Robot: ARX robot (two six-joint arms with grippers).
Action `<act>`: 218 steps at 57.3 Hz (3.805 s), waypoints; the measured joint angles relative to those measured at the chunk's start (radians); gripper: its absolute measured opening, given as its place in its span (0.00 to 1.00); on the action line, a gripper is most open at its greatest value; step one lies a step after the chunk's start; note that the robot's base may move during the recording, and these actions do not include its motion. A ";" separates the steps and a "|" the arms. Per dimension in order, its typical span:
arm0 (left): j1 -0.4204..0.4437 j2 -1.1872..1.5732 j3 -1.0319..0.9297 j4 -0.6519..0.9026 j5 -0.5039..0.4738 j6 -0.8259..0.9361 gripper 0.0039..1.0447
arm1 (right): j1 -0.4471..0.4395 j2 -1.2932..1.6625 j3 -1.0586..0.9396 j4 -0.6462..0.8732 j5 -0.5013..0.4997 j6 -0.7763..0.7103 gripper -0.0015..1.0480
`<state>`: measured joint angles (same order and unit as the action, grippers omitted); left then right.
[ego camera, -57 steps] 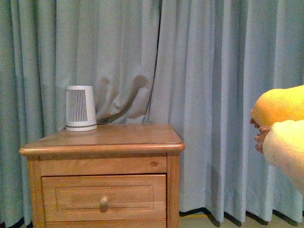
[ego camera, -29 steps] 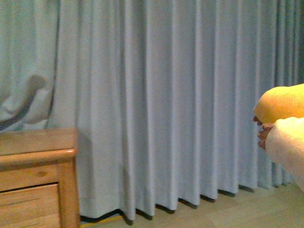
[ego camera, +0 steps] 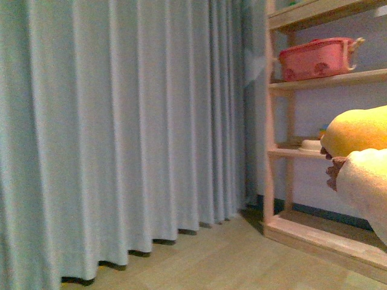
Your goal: Put away toys
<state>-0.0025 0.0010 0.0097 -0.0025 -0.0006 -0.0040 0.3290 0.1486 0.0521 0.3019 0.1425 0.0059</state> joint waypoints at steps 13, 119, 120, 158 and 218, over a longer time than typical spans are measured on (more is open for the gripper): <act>0.000 0.000 0.000 0.000 0.001 0.000 0.95 | 0.000 0.000 0.000 0.000 0.002 0.000 0.19; -0.001 0.000 0.000 0.000 0.000 0.000 0.95 | -0.001 -0.002 0.000 0.000 0.000 0.000 0.19; -0.001 0.000 0.000 0.000 0.000 0.000 0.95 | -0.001 -0.002 0.000 0.000 -0.001 0.000 0.19; -0.001 0.001 0.000 0.000 0.002 0.000 0.95 | -0.002 -0.002 0.000 0.000 0.010 0.000 0.19; 0.002 0.001 0.000 0.000 0.000 0.000 0.95 | 0.000 0.000 0.000 0.000 0.002 0.000 0.19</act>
<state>-0.0006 0.0017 0.0097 -0.0025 -0.0002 -0.0044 0.3290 0.1486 0.0517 0.3016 0.1444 0.0059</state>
